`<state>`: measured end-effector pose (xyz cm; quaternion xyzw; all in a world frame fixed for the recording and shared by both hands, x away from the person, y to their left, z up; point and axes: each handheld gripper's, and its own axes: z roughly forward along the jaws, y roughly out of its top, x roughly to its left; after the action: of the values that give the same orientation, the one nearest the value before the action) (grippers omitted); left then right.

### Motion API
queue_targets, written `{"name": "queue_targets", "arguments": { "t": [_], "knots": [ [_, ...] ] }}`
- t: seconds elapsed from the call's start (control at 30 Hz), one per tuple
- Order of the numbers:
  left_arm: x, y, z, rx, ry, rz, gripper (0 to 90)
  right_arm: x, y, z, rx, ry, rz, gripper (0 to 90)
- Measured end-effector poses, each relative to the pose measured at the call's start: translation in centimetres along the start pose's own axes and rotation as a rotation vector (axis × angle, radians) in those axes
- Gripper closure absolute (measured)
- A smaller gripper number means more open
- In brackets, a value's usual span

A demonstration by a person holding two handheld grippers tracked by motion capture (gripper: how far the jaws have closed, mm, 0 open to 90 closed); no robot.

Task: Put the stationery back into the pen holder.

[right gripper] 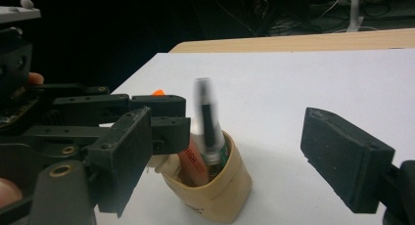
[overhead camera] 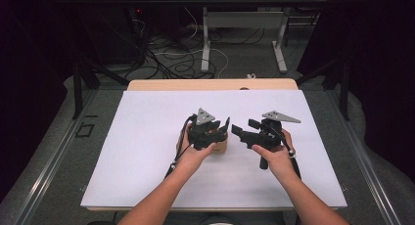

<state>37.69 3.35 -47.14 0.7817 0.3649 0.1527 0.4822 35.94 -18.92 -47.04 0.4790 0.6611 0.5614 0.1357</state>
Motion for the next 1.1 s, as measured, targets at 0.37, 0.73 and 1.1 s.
{"name": "queue_targets", "arguments": {
  "t": [0.37, 0.73, 1.1],
  "knots": [
    [0.1, 1.1, -1.1, 0.010, -0.018, 0.047, 48.2, 0.0, 0.2, -0.2, -0.007, -0.008, -0.008, 19.3],
    [0.9, 2.5, -3.6, -0.028, 0.009, 0.070, 33.6, -0.1, 0.2, -0.4, -0.011, -0.016, -0.021, 19.2],
    [3.0, 2.5, -6.4, -0.052, 0.032, 0.006, 29.0, 0.0, 0.6, -0.7, -0.018, -0.035, -0.055, 19.2]
  ]
}}
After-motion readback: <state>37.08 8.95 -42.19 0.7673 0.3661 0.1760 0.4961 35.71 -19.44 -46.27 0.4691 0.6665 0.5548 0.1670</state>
